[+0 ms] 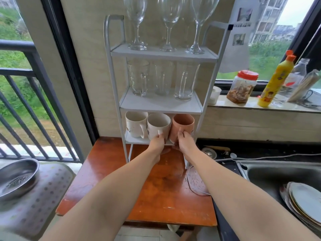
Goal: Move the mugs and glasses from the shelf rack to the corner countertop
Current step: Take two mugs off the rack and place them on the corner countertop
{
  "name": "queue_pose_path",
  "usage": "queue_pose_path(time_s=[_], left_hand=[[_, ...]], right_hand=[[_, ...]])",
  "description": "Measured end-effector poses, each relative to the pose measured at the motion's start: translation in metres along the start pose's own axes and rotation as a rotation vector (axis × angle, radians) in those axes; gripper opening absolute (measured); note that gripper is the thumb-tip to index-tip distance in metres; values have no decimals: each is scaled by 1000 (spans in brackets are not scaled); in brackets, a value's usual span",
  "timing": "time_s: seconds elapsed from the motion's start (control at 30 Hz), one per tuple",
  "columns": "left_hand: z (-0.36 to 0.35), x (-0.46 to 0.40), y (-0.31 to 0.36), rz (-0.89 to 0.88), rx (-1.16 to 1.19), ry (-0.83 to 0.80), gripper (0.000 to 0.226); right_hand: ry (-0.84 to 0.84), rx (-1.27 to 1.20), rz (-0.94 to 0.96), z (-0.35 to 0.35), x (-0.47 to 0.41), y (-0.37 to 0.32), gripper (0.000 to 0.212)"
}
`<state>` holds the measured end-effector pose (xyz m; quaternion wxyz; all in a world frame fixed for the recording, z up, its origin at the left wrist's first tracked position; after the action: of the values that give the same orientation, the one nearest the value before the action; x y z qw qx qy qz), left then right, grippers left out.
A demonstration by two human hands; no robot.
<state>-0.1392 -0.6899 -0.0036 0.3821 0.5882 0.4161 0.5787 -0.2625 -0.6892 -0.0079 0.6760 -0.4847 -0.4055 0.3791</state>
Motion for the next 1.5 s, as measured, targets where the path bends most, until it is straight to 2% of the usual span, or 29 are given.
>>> queue_pose_path(time_s=[0.07, 0.3, 0.4, 0.53, 0.73, 0.93, 1.07, 1.3, 1.33, 1.43, 1.5], left_hand=[[4, 7, -3, -25, 5, 7, 38], [14, 31, -23, -67, -7, 10, 54], [15, 46, -32, -82, -20, -11, 49], [11, 69, -38, -99, -26, -63, 55], [-3, 132, -63, -130, -81, -218, 35], [-41, 193, -122, 12, -150, -404, 37], [-84, 235, -158, 35, -206, -484, 30], [-177, 356, -233, 146, -376, -803, 23], [-189, 380, -243, 152, -409, -855, 24], [-222, 442, -275, 168, -486, -965, 49], [-242, 485, -295, 172, -503, -1032, 39]], right_hand=[[-12, -10, 14, -1, 8, 1, 39], [22, -57, 45, 6, 40, 13, 40], [38, -73, 52, 16, 59, 19, 40], [122, -84, 90, 38, 92, 24, 42], [233, -171, 43, 80, 161, 55, 46], [462, -274, -94, 147, 235, 113, 44], [645, -292, -179, 208, 291, 155, 44], [990, -406, -292, 327, 429, 220, 45], [1045, -421, -298, 343, 453, 229, 45], [1191, -464, -326, 385, 522, 256, 44], [1272, -476, -356, 412, 567, 277, 43]])
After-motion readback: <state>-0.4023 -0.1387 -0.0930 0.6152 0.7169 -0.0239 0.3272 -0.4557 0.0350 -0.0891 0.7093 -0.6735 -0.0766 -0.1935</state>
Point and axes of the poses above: each hand's wrist, its own x-axis away from the middle knuckle, its own z-axis out of the back of the hand, y = z × x, the point moved 5 cm from there along -x, towards the middle knuckle, and after that the axes turned 6 degrees about y, right-handed, at the moved point
